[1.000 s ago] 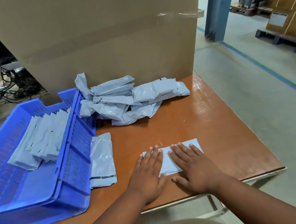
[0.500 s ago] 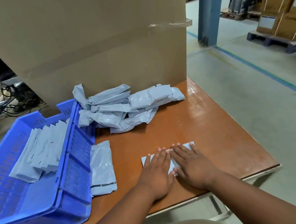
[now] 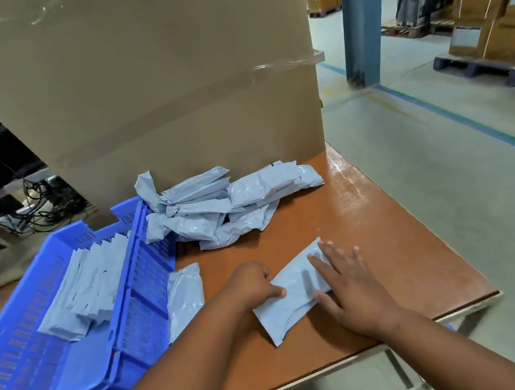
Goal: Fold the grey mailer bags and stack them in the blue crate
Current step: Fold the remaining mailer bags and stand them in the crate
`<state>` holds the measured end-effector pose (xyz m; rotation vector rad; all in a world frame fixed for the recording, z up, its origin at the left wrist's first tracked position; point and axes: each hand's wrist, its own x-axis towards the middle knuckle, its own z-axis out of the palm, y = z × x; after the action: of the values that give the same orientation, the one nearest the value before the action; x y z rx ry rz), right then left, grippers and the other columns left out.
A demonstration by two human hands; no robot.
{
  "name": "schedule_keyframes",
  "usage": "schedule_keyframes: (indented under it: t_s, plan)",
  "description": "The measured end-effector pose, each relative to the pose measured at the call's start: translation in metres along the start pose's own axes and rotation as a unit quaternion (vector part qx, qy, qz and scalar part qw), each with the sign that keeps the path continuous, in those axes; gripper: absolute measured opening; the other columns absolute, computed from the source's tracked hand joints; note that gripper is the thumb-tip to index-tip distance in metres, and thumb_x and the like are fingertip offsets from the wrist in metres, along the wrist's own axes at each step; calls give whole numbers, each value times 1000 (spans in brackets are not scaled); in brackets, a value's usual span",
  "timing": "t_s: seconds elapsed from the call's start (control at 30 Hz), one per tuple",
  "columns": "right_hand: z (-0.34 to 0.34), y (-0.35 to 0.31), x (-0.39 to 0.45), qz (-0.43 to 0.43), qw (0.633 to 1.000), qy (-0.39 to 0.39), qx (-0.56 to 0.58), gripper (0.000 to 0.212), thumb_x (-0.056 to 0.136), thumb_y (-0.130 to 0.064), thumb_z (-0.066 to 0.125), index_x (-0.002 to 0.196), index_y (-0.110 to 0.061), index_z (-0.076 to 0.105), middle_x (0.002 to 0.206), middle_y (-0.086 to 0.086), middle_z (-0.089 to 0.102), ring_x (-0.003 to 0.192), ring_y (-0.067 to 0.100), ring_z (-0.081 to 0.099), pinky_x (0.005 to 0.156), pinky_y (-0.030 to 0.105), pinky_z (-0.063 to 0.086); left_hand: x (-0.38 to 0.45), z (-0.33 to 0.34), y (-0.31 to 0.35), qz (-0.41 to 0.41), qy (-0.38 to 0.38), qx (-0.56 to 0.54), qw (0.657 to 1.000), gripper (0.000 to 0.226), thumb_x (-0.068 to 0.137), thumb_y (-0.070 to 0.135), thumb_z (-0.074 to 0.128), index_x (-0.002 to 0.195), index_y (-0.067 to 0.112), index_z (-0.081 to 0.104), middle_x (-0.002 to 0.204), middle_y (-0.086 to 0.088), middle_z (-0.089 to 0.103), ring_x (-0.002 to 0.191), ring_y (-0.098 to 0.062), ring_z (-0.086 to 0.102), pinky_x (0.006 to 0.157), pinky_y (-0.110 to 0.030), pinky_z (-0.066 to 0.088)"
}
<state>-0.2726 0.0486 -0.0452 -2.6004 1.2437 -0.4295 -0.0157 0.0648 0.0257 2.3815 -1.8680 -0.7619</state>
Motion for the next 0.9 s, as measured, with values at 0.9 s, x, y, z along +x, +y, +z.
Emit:
schedule_keyframes:
  t_s: [0.9]
  plan:
    - [-25, -331, 242, -183, 970, -9, 161, 68, 106, -55, 49, 167, -31, 29, 175, -3, 20, 161, 18, 16, 130, 37, 19, -65, -262, -256, -158, 357, 45, 919, 25, 90, 38, 72, 95, 15, 63, 106, -12, 72, 105, -37, 67, 75, -38, 46]
